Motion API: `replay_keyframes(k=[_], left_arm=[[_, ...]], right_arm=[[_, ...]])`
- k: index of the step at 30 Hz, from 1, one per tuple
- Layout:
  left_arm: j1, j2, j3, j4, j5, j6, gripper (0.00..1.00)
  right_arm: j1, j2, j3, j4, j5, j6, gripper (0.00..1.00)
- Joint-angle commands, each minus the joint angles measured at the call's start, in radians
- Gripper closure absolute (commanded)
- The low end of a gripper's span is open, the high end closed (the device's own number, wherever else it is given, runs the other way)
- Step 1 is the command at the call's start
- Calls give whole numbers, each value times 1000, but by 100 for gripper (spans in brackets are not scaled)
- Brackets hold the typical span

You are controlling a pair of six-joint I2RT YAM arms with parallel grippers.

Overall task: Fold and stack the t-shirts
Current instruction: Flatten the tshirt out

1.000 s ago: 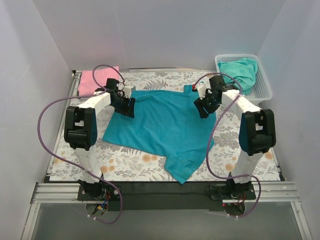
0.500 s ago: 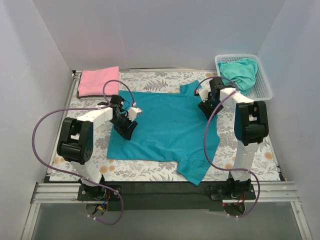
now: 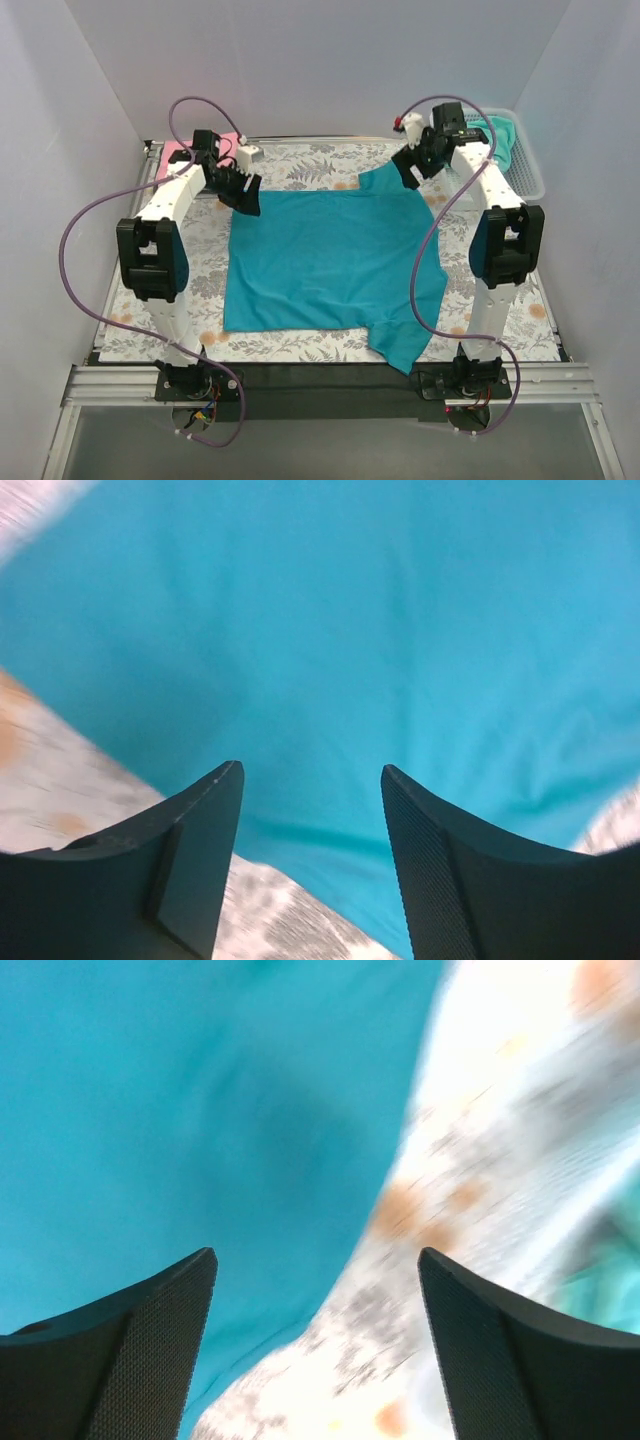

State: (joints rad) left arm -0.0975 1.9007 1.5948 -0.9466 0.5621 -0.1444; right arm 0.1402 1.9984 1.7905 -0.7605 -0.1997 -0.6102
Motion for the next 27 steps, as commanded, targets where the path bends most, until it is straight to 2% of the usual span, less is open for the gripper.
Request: replay_keyframes(k=[1, 3, 6, 9, 13, 18, 27], left_arm=[[12, 88, 123, 83, 13, -112, 45], [12, 129, 194, 164, -59, -181, 45], [12, 199, 269, 250, -158, -257, 45], [12, 254, 329, 281, -191, -297, 46], [12, 293, 344, 313, -217, -328, 46], [12, 324, 344, 330, -240, -333, 46], [5, 348, 347, 330, -243, -290, 47]], right_arm=[[-8, 106, 209, 52, -21, 156, 17], [-10, 201, 321, 82, 31, 222, 17], [-14, 296, 403, 125, 80, 260, 26], [-14, 327, 386, 196, 86, 267, 31], [-13, 341, 317, 259, 103, 276, 33], [-14, 375, 282, 276, 123, 285, 35], [-14, 441, 284, 291, 105, 305, 47]])
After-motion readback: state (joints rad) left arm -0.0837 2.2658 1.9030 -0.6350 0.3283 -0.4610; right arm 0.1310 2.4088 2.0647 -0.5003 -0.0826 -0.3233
